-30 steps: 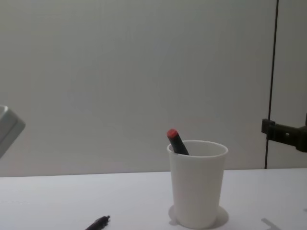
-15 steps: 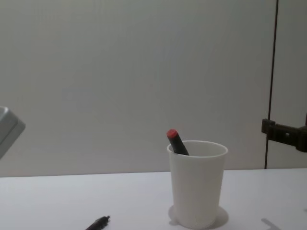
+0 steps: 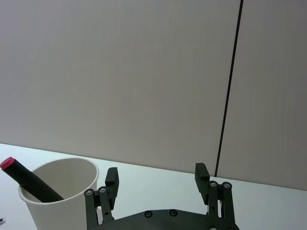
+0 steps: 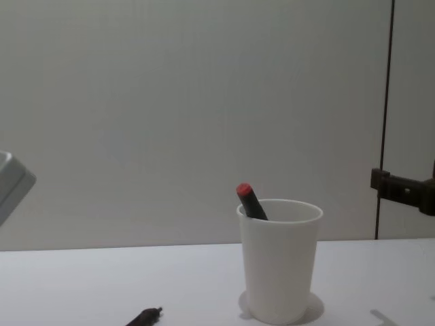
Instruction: Place the pen into the pen holder.
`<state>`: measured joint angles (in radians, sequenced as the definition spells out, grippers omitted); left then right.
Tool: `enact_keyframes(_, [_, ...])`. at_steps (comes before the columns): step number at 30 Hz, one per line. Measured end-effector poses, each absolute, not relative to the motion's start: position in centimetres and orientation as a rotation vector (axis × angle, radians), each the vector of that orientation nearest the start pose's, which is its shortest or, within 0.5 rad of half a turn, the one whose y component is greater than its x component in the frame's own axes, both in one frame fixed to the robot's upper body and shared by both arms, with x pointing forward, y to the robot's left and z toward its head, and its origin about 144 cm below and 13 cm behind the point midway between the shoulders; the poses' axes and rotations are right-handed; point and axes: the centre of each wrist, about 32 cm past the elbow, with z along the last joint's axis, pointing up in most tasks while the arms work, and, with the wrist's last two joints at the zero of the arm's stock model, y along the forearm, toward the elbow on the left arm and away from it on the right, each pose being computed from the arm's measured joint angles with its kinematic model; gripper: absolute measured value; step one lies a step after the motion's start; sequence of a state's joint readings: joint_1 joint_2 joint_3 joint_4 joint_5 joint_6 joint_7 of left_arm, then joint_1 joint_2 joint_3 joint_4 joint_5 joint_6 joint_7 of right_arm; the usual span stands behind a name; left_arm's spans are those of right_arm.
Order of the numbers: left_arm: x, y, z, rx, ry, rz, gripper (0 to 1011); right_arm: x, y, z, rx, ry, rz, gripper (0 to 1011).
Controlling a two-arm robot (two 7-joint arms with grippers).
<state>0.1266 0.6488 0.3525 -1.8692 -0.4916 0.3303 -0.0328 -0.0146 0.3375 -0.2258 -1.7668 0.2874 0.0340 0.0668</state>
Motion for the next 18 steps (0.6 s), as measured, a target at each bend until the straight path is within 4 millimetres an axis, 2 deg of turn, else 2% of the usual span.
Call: enact_keyframes(18, [39.68, 26.45, 117.28, 0.388, 0.172, 1.073, 120, 44.33, -23.71, 118.87, 0.026, -0.075, -1.229, 1002])
